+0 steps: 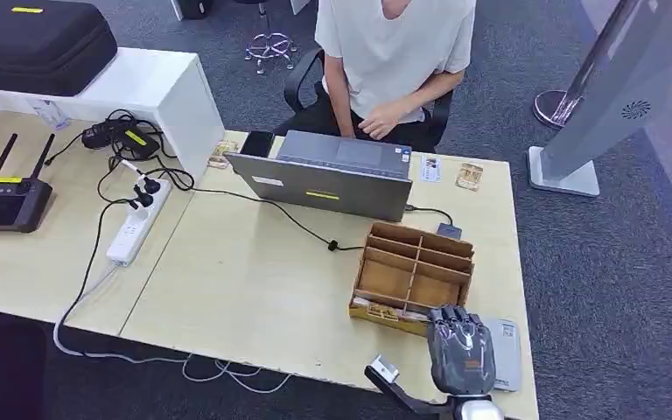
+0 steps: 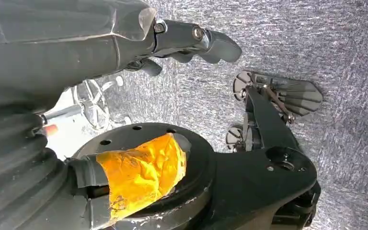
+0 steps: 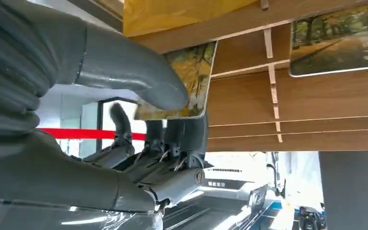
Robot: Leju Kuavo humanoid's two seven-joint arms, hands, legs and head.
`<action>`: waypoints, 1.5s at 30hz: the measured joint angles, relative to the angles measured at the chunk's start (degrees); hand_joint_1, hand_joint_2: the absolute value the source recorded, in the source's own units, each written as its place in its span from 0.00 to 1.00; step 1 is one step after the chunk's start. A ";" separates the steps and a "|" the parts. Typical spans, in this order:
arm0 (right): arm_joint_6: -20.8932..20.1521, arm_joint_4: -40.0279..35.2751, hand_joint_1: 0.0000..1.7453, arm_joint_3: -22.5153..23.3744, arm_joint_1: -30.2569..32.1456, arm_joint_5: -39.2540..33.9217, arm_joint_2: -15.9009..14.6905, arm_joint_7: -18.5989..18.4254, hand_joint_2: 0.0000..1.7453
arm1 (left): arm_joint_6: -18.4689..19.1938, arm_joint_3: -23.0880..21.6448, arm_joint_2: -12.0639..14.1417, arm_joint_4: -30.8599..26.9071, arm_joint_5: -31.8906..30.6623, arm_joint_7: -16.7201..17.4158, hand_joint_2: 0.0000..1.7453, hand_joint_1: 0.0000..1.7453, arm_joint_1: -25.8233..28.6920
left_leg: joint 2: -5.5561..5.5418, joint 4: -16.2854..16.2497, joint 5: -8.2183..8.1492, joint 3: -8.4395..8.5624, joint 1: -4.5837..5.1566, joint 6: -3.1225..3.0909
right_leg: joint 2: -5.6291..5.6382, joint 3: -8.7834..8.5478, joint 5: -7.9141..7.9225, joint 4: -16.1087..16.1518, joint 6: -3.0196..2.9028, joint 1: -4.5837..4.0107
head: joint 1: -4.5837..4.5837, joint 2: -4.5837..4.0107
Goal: Pass the card to the sensor for recognition and then transmit it.
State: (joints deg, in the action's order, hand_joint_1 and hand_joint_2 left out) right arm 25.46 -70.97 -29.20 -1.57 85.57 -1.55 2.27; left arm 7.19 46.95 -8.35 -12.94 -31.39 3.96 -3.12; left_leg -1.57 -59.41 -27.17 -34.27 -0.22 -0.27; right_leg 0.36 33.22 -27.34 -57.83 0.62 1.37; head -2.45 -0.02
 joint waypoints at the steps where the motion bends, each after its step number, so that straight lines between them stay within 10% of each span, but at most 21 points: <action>1: 0.00 0.00 1.00 0.15 0.01 0.00 0.02 0.00 1.00 | 0.00 0.00 0.00 0.00 0.00 0.00 1.00 0.00 0.00 | 0.00 0.00 0.00 0.00 0.00 0.00 | 0.00 0.00 0.00 0.00 0.00 0.00 | 0.00 0.02; 23: -1.92 -2.67 1.00 2.97 -0.49 -0.52 0.15 2.71 1.00 | -0.66 0.00 0.15 0.00 -1.57 -1.46 1.00 0.00 -0.02 | 0.01 0.00 0.00 -0.02 0.00 0.00 | 0.00 0.00 0.00 0.00 0.00 0.00 | 0.00 0.00; 45: -15.13 -7.10 1.00 7.06 -21.92 -8.90 0.46 4.90 1.00 | 0.39 -0.02 0.66 0.00 -4.33 -0.26 1.00 0.00 -0.06 | 0.06 -0.01 0.05 0.01 0.00 0.06 | 0.09 0.02 0.07 -0.04 -0.05 0.00 | 0.00 0.00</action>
State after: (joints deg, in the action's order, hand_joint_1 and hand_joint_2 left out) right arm 10.34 -78.07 -22.14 -23.48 76.67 -1.09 7.17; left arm 7.58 46.93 -7.69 -12.94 -35.71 3.69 -3.18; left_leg -1.51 -59.42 -27.12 -34.26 -0.22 -0.21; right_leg 0.46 33.24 -27.27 -57.88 0.57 1.37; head -2.45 -0.02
